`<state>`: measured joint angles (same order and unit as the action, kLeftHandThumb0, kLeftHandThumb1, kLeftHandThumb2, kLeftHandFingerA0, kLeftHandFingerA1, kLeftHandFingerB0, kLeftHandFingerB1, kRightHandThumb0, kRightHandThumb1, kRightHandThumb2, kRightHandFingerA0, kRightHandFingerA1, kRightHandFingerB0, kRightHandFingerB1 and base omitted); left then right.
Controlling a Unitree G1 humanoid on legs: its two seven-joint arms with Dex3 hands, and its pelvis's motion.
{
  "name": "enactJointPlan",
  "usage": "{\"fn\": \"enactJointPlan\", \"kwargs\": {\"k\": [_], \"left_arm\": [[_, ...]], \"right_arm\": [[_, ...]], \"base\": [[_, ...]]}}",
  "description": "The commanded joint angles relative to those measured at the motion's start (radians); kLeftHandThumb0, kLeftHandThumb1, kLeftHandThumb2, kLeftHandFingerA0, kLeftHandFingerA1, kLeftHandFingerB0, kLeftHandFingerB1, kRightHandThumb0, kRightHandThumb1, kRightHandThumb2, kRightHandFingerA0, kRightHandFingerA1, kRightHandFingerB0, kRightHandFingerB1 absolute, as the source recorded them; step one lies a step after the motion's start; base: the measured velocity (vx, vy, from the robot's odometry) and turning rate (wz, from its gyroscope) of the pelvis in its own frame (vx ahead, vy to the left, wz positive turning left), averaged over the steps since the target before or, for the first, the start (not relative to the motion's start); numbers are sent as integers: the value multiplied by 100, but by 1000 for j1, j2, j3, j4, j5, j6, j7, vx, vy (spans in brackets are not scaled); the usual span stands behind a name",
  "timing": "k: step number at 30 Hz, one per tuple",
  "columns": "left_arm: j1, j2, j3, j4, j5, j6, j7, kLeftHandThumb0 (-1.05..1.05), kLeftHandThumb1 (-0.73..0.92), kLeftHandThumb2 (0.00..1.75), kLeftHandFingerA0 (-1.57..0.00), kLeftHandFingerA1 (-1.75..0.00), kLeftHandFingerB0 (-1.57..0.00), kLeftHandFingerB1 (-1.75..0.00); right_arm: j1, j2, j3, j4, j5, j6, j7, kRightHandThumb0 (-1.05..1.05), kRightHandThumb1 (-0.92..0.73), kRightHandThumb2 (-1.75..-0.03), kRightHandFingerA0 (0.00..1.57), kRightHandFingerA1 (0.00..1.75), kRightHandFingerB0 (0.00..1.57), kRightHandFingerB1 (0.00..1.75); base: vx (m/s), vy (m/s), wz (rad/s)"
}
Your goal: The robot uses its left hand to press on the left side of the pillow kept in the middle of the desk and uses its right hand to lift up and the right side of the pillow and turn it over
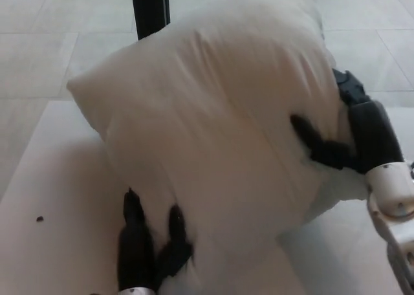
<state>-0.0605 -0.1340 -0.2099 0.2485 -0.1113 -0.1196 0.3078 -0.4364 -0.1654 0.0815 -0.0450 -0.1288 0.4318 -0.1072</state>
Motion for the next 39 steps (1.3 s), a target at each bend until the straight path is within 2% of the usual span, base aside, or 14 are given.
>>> {"fn": "enactJointPlan", "kwargs": {"k": [1, 9, 10, 13, 17, 19, 20, 23, 32, 33, 34, 35, 38, 39], "left_arm": [[80, 209, 92, -149, -189, 335, -301, -73, 65, 90, -5, -54, 0, 0], [156, 364, 320, -131, -304, 336, -366, -80, 80, 64, -10, -51, 0, -3], [153, 394, 342, -112, -298, 324, -379, -95, 66, 106, -1, -46, 0, -6], [128, 472, 451, -63, -336, 341, -390, -91, 74, 63, -11, -47, 0, -25], [122, 519, 542, -46, -393, 374, -413, -90, 56, 96, -13, -54, -7, -22], [144, 573, 568, -35, -369, 326, -466, -87, 58, 101, -17, -57, 0, -23], [154, 602, 607, -3, -381, 321, -487, -94, 72, 62, -35, -60, -4, -54], [182, 629, 730, 15, -460, 386, -471, -105, 50, 94, -38, -73, -19, -80], [250, 662, 876, 164, -442, 363, -495, -95, 61, 59, -23, -70, 0, -62], [253, 656, 881, 189, -438, 355, -502, -99, 57, 63, -20, -67, 0, -59], [275, 626, 891, 230, -430, 318, -507, -100, 53, 93, -20, -65, -1, -50], [283, 608, 900, 246, -433, 311, -510, -96, 60, 59, -21, -65, 0, -63], [310, 579, 912, 254, -435, 286, -530, -95, 50, 91, -22, -67, 0, -60], [359, 532, 915, 310, -436, 268, -552, -92, 47, 89, -17, -65, 0, -61]], "right_arm": [[147, -151, -465, -30, 408, 110, 291, -56, -60, -58, 51, 52, 31, 31], [353, -250, -666, 30, 418, 67, 368, -54, -58, -58, 50, 45, 37, 33], [372, -255, -696, 41, 423, 62, 367, -57, -59, -58, 50, 47, 38, 32], [432, -291, -782, 119, 425, 8, 384, -72, -67, -61, 44, 49, 37, 32], [471, -323, -841, 180, 422, -25, 397, -84, -74, -62, 46, 50, 37, 39], [518, -334, -893, 188, 383, -69, 343, -91, -65, -104, 45, 57, 31, 49], [543, -340, -941, 205, 393, -82, 340, -89, -82, -64, 40, 48, 29, 39], [560, -374, -1072, 312, 420, -89, 285, -96, -70, -80, 29, 53, 22, 47], [551, -383, -1258, 571, 464, -158, 166, -91, -71, -110, 26, 64, 1, 36], [549, -386, -1271, 593, 462, -161, 152, -87, -88, -66, 26, 60, 2, 41], [555, -355, -1291, 601, 462, -158, 108, -87, -73, -112, 28, 67, 0, 37], [547, -349, -1298, 645, 460, -180, 85, -81, -73, -110, 28, 65, 3, 41], [531, -341, -1299, 708, 460, -220, 71, -82, -92, -67, 23, 66, 1, 44], [561, -306, -1284, 743, 444, -214, 55, -83, -90, -67, 79, 167, 5, 62]], "base": [[0, 0, 0], [0, 0, 0], [0, 0, 0], [0, 0, 0], [0, 0, 0], [0, 0, 0], [0, 0, 0], [0, 0, 0], [0, 0, 0], [0, 0, 0], [0, 0, 0], [0, 0, 0], [0, 0, 0], [0, 0, 0]]}}
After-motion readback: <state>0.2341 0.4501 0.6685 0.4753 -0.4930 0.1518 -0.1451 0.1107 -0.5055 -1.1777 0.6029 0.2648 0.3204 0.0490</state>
